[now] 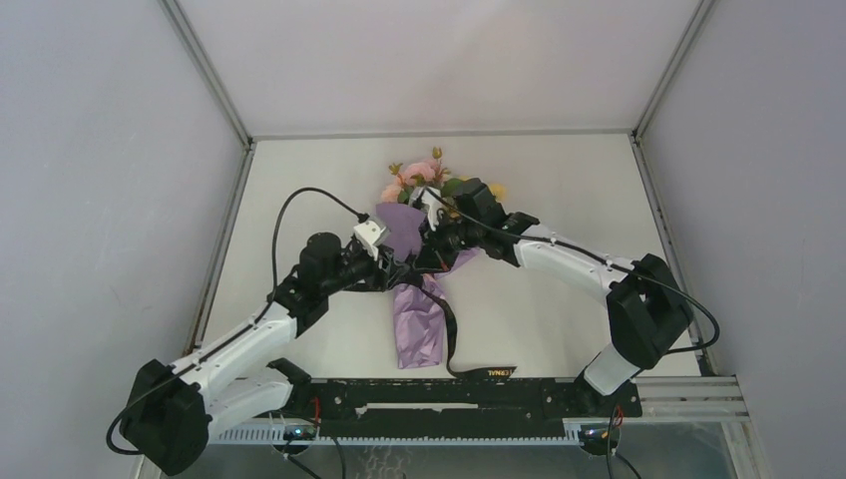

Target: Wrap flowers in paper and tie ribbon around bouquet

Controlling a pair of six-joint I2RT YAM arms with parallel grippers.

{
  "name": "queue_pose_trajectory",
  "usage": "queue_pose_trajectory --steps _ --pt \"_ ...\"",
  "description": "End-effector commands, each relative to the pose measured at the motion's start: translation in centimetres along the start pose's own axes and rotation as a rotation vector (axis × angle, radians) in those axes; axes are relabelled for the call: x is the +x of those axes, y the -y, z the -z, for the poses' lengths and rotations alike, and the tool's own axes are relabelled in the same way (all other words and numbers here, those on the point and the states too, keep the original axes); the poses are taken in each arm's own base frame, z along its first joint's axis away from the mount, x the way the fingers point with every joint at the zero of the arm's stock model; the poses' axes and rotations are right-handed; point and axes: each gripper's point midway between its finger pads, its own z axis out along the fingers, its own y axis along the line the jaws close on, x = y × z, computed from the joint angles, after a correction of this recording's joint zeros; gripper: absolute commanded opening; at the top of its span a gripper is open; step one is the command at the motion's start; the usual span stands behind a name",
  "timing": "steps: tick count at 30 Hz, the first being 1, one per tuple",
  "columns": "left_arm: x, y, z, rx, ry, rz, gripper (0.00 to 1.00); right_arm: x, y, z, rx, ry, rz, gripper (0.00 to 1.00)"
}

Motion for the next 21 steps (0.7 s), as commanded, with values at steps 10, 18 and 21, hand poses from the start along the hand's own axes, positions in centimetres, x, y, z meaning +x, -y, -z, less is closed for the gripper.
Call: queue_pose_trajectory --steps 10,18,21 --pt "-0.4 4.8 0.3 0.426 0.050 -0.219 0.52 0.0 -2.0 -0.6 -0.121 -0.004 0.318 0.00" --pt "-0.9 5.4 0.5 0.511 0.043 -0.274 0.56 0.2 -1.7 -0.6 -0.116 -0.011 0.347 0.00" --pt "-1.5 5.3 0.3 0.504 0.064 -0.270 0.46 -0.1 -1.9 -0.7 -0.123 0.002 0.358 0.00"
